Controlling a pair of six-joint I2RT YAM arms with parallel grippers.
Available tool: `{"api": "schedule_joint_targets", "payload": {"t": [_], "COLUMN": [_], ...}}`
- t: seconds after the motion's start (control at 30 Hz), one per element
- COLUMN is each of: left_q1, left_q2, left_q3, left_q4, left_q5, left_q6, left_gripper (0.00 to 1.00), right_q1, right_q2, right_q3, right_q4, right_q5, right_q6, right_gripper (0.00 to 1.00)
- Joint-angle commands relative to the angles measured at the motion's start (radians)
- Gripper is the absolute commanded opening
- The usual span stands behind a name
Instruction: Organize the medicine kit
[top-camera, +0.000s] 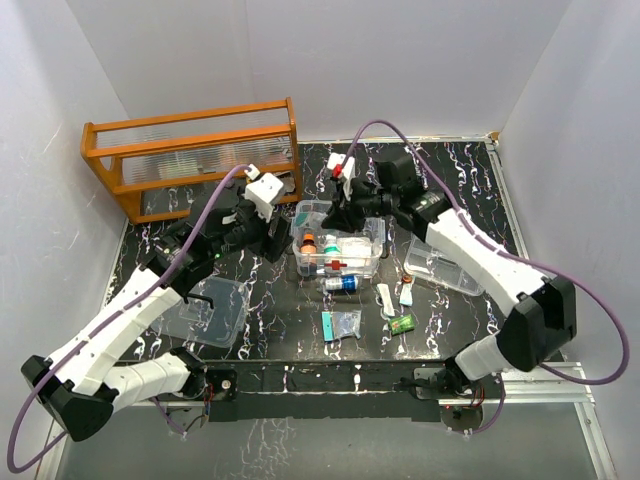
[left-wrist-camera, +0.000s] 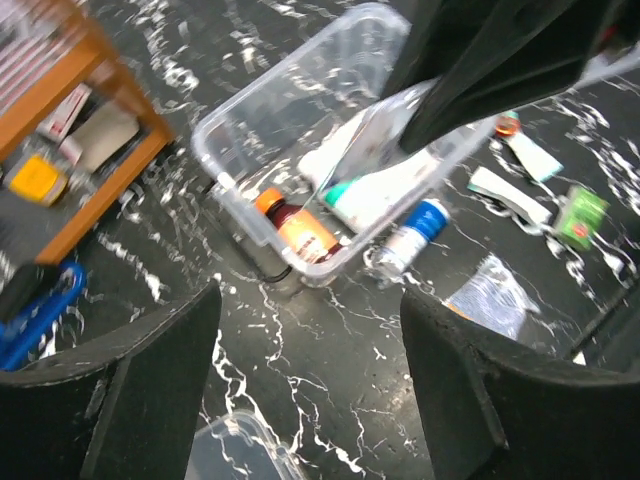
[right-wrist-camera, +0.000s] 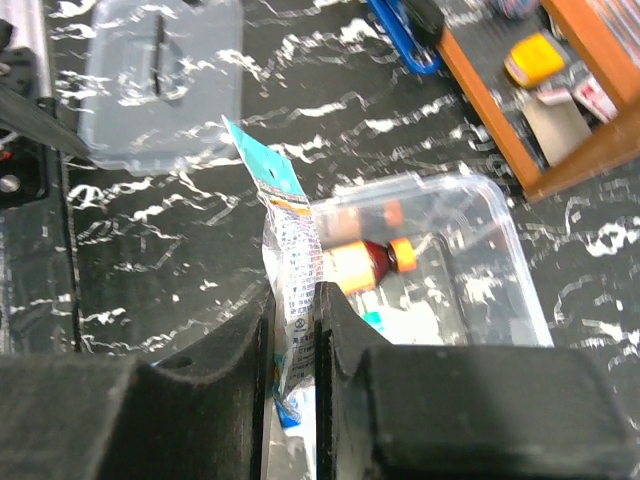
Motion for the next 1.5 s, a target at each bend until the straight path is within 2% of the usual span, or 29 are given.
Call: {"api": "schedule_joint_targets", "payload": {"t": [0.0,0.13,0.33,0.63,0.93,1.23,1.3,1.37,1.4,1.47], "left_q1": [0.004,0.014,0.062,0.097,0.118,0.136,0.138,0.140,0.139,0.142], "left_q2": [-0.035,-0.039,-0.044,-0.008,0.010,0.011,0.012,0.012,0.012,0.011], "left_q3": [-0.081,-0.157,-0.222,-0.251,-0.266,-0.272,-0.272,-0.274,-0.273,-0.274], "left_q4": [0.129,0.191,0.253,0.266,0.284,0.288,0.288,0.287,0.287,0.286], "left_q5": [-0.257,-0.353,-0.405,-0.369,-0.360,-0.352,-0.349,-0.346,-0.346,-0.346], "left_q6": [-0.211,-0.313,-0.342,-0.330,-0.334,-0.336,-0.336,-0.337,-0.337,-0.339], "left_gripper": [0.72,0.72,0.73,0.74,0.74,0.74,0.74,0.74,0.74,0.74], "right_q1": [-0.092,-0.140,-0.143,-0.144,-0.142,-0.136,-0.136,-0.136,-0.137,-0.137], "right_q2": [0.087,0.184,0.344,0.423,0.511,0.559,0.556,0.548,0.543,0.533], "right_q3": [0.114,0.192,0.335,0.334,0.362,0.361,0.361,0.361,0.361,0.360], "right_q4": [-0.208,-0.348,-0.565,-0.628,-0.674,-0.684,-0.682,-0.667,-0.653,-0.625], "right_q5": [-0.024,0.018,0.159,0.302,0.180,0.150,0.162,0.177,0.187,0.217], "right_q6": [-0.103,-0.160,-0.214,-0.226,-0.254,-0.250,-0.243,-0.234,-0.224,-0.201], "right_gripper": [0.00,0.00,0.00,0.00,0.00,0.00,0.04,0.13,0.22,0.29]}}
